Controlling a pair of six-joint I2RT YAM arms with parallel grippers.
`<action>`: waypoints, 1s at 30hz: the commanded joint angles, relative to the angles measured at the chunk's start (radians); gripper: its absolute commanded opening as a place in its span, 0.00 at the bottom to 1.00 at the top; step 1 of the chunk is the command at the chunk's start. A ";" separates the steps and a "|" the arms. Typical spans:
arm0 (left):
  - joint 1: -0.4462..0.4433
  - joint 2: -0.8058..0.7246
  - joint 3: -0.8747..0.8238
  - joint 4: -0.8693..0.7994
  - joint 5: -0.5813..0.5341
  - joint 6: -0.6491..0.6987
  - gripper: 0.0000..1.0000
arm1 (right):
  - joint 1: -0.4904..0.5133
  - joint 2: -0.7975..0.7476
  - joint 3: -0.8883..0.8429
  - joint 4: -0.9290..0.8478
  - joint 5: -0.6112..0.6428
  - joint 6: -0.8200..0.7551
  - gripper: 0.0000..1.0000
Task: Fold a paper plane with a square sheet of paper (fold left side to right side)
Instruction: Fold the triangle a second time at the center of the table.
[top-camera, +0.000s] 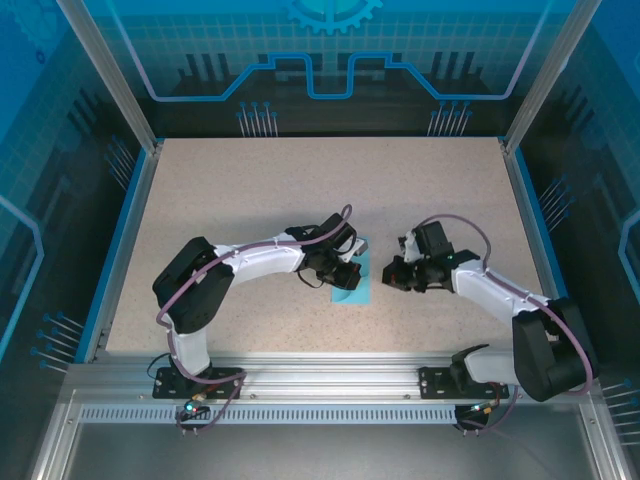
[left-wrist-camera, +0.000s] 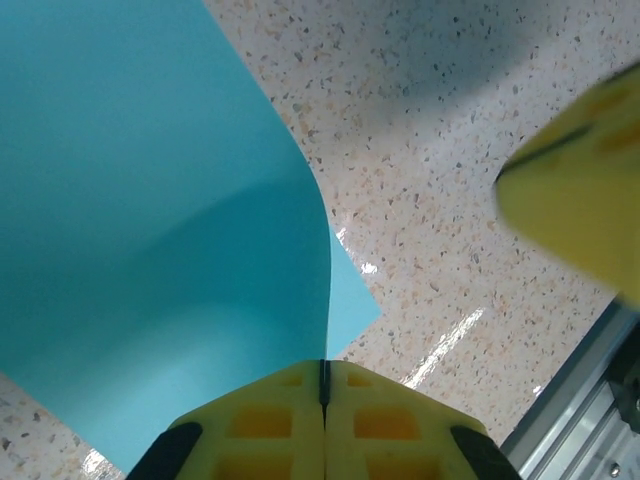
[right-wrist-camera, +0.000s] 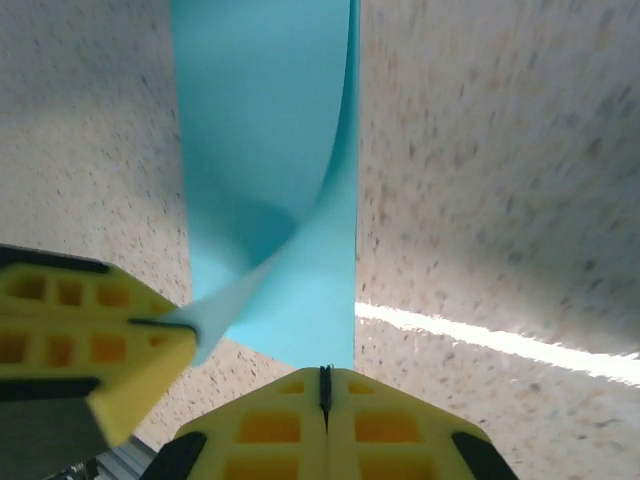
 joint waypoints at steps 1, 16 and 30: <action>0.011 -0.032 -0.025 0.011 0.050 -0.036 0.07 | 0.062 -0.004 -0.052 0.117 0.000 0.075 0.00; 0.036 -0.014 -0.026 -0.007 0.036 -0.050 0.06 | 0.193 0.199 0.025 0.142 0.034 0.094 0.00; 0.066 0.010 0.002 -0.058 0.007 -0.004 0.06 | 0.194 0.270 0.062 -0.031 0.095 0.046 0.00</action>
